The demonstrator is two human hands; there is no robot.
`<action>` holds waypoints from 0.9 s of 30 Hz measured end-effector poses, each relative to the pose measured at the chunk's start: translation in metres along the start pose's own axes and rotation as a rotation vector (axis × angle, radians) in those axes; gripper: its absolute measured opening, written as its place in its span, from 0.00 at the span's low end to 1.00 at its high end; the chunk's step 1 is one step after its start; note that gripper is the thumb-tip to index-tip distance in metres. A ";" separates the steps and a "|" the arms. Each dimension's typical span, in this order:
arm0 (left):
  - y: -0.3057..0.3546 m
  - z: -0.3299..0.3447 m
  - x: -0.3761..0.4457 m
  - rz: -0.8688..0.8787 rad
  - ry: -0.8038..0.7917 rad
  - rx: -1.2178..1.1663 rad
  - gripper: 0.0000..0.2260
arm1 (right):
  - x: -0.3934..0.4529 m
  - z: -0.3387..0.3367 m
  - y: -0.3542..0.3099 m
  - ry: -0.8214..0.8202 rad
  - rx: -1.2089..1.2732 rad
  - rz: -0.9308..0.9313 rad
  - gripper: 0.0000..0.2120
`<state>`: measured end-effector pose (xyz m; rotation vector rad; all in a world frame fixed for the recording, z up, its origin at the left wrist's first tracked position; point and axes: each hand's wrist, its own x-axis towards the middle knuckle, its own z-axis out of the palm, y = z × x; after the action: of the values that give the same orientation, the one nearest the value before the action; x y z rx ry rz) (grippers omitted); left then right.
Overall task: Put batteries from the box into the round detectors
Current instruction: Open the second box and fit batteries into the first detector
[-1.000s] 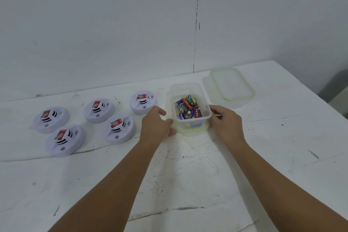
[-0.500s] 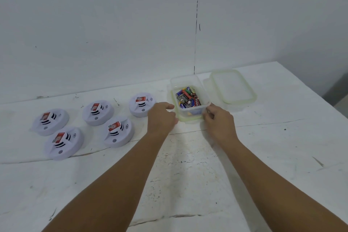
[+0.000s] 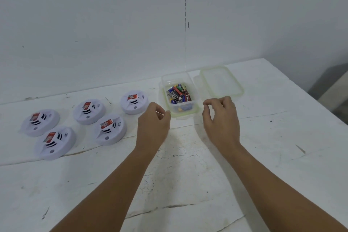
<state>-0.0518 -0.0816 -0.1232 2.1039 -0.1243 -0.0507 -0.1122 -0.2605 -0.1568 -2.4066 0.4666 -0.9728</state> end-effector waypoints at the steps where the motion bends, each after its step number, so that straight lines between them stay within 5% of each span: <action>1: 0.001 0.002 -0.006 0.040 -0.010 0.020 0.06 | 0.003 -0.003 0.001 0.038 -0.057 -0.037 0.06; 5: 0.012 0.010 -0.019 0.161 -0.133 0.092 0.09 | 0.022 -0.010 0.013 -0.020 -0.289 0.002 0.16; 12: 0.036 0.023 -0.025 0.162 -0.349 0.129 0.12 | 0.044 -0.023 0.029 -0.480 -0.541 0.161 0.36; 20: 0.058 0.040 -0.017 -0.035 -0.510 -0.081 0.13 | 0.061 -0.051 0.020 -0.332 -0.557 0.071 0.23; 27: 0.080 0.066 -0.009 -0.276 -0.537 -0.318 0.16 | 0.058 -0.052 0.031 -0.519 -0.363 0.092 0.24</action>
<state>-0.0724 -0.1779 -0.0886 1.7312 -0.1350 -0.7532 -0.1135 -0.3298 -0.1102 -2.7940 0.5860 -0.2078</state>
